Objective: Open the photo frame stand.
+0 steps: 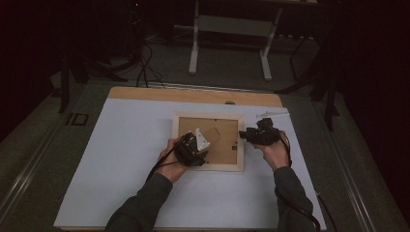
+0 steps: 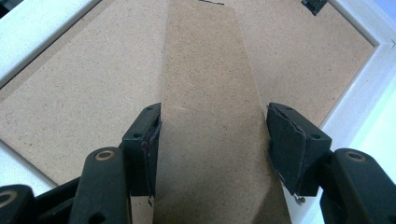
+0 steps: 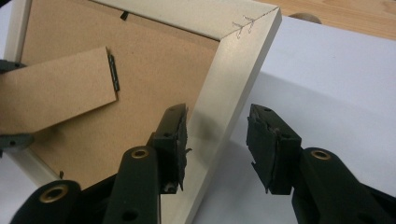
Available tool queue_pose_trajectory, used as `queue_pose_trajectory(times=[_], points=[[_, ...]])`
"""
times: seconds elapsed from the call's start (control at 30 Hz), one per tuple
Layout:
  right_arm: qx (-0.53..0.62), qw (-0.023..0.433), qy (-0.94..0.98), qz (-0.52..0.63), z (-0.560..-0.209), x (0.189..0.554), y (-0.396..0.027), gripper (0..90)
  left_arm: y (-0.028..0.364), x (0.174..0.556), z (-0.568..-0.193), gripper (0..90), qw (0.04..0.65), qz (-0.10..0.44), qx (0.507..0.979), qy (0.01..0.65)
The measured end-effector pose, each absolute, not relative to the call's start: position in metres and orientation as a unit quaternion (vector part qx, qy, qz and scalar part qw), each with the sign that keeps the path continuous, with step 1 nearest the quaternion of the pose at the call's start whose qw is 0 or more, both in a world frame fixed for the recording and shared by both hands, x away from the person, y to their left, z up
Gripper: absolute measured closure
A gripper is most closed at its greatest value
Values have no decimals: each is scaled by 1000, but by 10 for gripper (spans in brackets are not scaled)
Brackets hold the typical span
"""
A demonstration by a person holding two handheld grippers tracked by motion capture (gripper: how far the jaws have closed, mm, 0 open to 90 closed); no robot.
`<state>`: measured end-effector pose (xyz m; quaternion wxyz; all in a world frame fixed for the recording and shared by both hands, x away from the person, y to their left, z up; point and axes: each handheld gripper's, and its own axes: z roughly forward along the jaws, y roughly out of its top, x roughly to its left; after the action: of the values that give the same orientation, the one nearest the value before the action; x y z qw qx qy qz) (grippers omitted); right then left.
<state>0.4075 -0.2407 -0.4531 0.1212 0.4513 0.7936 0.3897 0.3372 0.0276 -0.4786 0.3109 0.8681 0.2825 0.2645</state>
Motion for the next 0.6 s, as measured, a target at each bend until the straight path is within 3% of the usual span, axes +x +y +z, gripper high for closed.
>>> queue_pose_trajectory(times=[0.6], points=[[474,55,775,413,-460,426,-244,565,29,333,-480,412,323,278,865,266]])
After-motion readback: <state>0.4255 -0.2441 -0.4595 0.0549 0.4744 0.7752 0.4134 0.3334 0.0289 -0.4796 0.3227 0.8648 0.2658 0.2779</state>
